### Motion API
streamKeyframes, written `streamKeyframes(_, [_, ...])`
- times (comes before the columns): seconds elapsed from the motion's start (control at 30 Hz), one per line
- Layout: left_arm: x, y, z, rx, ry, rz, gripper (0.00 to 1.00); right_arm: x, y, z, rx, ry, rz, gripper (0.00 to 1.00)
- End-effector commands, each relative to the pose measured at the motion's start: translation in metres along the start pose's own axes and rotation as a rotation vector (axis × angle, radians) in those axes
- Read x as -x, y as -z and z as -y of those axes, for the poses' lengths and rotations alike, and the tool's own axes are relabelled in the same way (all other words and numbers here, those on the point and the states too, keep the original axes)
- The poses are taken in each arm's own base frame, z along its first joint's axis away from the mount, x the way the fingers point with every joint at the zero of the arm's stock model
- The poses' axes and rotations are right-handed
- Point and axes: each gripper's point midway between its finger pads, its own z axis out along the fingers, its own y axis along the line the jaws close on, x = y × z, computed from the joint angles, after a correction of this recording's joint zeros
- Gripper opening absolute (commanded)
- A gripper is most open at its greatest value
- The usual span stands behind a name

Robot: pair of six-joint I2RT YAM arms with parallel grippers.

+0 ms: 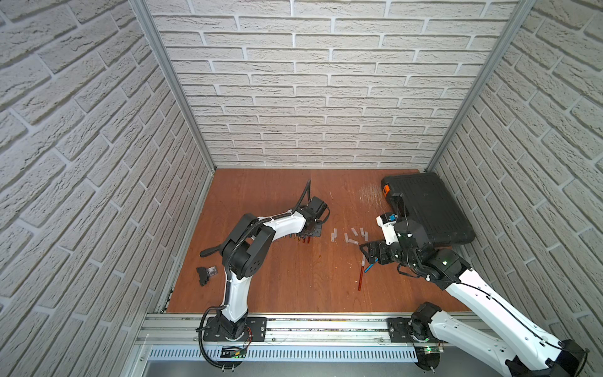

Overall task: Remove protective caps from carving knives
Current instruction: Place the carving knife at the center of the board.

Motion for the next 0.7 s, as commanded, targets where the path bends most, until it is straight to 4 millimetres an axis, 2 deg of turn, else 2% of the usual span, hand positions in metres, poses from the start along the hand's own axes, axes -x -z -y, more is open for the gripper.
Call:
streamKeyframes(0.0, [0.003,-0.001,-0.004,0.02,0.003,-0.001,0.14,-0.002,-0.001,0.0,-0.002,0.012,0.006,0.97])
streamKeyframes(0.17, [0.005,0.003,-0.004,0.011,0.009,0.004,0.19,-0.002,0.0,0.001,-0.004,0.012,0.004,0.96])
streamKeyframes(0.37, [0.009,0.01,0.0,-0.003,0.009,0.017,0.19,-0.003,0.001,0.001,-0.003,0.008,0.002,0.97])
streamKeyframes(0.53, [0.014,0.028,0.005,0.019,-0.01,0.051,0.22,-0.002,0.005,0.0,-0.001,0.007,0.004,0.96])
streamKeyframes(0.67, [0.01,0.045,0.009,0.029,0.0,0.071,0.23,0.0,0.01,-0.001,-0.002,0.004,-0.004,0.97])
